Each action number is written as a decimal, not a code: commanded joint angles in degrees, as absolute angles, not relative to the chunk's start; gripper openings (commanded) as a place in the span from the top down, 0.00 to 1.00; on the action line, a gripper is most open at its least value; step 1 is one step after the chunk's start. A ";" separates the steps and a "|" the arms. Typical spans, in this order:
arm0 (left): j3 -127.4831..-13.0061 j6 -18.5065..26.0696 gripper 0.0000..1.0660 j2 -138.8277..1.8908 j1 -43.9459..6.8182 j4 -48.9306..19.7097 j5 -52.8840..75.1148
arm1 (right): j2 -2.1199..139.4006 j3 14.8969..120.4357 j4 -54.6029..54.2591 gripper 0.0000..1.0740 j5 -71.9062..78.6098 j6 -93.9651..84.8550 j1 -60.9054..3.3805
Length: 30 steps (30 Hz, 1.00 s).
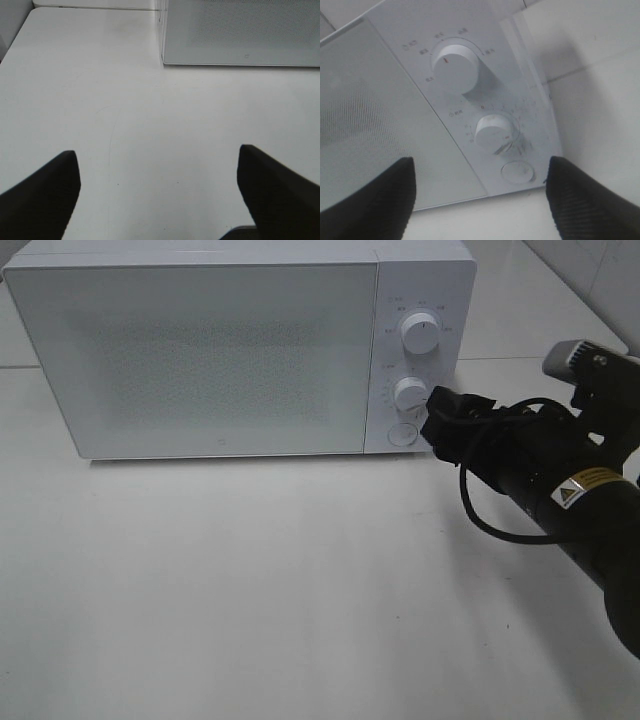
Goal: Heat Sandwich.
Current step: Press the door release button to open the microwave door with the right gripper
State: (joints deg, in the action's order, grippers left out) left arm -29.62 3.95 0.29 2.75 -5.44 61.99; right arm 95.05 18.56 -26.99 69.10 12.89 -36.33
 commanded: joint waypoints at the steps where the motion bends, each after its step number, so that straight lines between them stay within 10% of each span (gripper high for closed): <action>1: -29.56 3.55 0.24 1.32 2.41 -5.50 61.31 | 92.13 18.45 -26.64 0.33 73.34 -13.12 -36.04; 30: -29.56 3.55 0.24 1.32 2.41 -5.50 61.31 | 77.92 32.72 -43.60 0.33 11.57 -47.21 -29.51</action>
